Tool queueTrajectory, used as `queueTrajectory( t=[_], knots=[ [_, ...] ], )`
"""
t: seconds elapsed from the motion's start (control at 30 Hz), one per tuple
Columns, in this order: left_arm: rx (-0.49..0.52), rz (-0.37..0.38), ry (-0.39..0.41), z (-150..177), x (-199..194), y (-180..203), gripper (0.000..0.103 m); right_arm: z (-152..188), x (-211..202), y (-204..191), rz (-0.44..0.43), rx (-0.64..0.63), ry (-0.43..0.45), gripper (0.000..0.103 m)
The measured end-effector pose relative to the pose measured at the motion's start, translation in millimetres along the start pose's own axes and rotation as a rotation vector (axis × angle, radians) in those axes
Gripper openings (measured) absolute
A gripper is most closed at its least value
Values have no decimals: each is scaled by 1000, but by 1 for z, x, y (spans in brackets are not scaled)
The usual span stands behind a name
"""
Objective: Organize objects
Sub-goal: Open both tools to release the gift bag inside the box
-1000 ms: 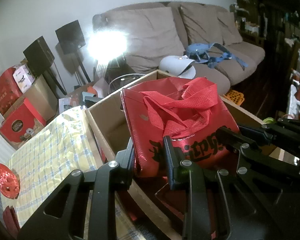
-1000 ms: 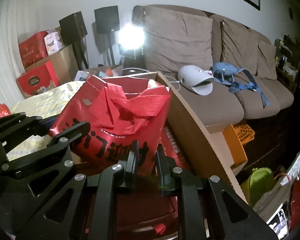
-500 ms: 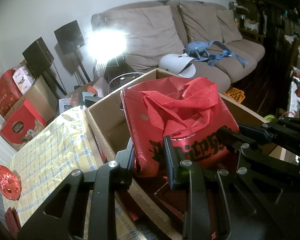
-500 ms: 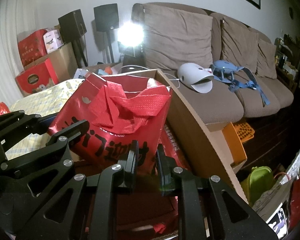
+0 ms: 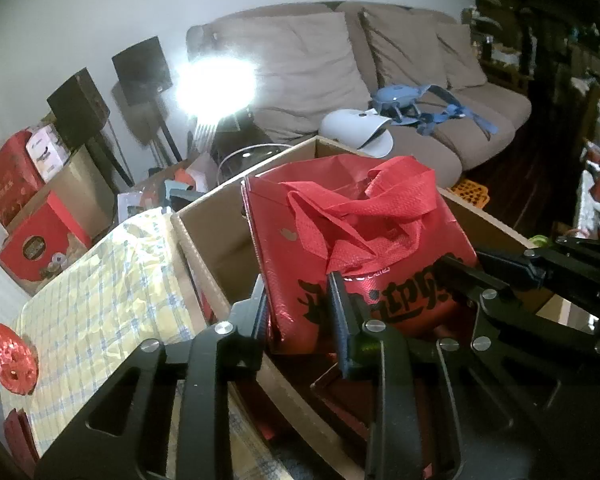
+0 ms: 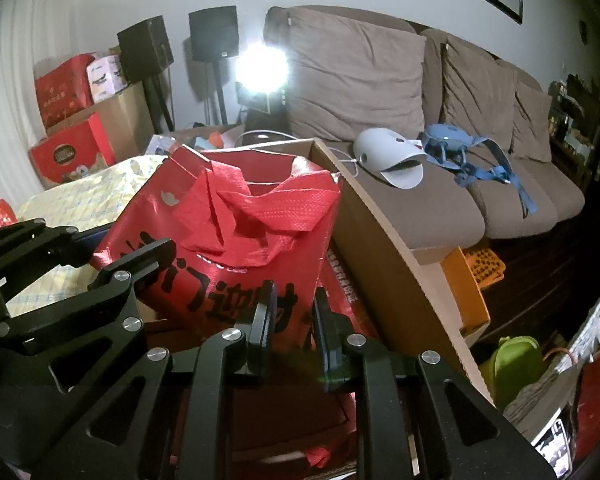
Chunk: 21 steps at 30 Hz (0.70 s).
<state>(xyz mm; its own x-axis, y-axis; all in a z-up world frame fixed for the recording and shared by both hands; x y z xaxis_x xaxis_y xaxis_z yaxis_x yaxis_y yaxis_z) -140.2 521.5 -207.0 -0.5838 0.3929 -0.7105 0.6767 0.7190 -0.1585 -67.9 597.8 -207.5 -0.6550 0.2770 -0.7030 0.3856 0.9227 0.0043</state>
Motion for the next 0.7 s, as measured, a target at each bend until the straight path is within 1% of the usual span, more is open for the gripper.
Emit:
queueTrajectory(
  t=[0.03,0.1,0.17,0.3,0.5,0.57,0.6,0.67,0.7],
  knots=[
    [-3,-13,-3,1,0,-2,34,0,1,1,18,-9,-4,21],
    [-9,-20,4,0,-1,-5,35,1,2,0,54,-36,-7,19],
    [-21,-18,1,1,0,-8,35,2,2,2,46,-28,-9,19],
    [-52,-28,-11,1,3,-18,39,1,1,4,49,-23,0,19],
    [-97,-39,-34,6,6,-34,56,1,2,2,55,-24,-7,19],
    [-113,-33,-34,6,5,-37,67,1,2,2,59,-24,-6,19],
    [-124,-29,-26,4,2,-39,69,0,2,2,61,-23,-5,19],
    [-134,-18,-11,2,-2,-41,80,-1,1,3,67,-16,-3,19],
    [-140,-5,-3,0,-5,-41,82,-1,1,4,69,-13,-1,19]
  ],
)
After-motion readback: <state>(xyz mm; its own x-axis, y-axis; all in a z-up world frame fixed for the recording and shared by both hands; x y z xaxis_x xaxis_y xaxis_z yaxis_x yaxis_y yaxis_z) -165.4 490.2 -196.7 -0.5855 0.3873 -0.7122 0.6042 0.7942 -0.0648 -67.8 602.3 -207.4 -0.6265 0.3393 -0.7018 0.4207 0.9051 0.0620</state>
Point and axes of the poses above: each gripper's, at about its wrist camera, not at the fingertips, and x roughly the way its jaws point, y to its right, z to its underside, the point moved 9 cm from there along x, roughly the way its jaws point
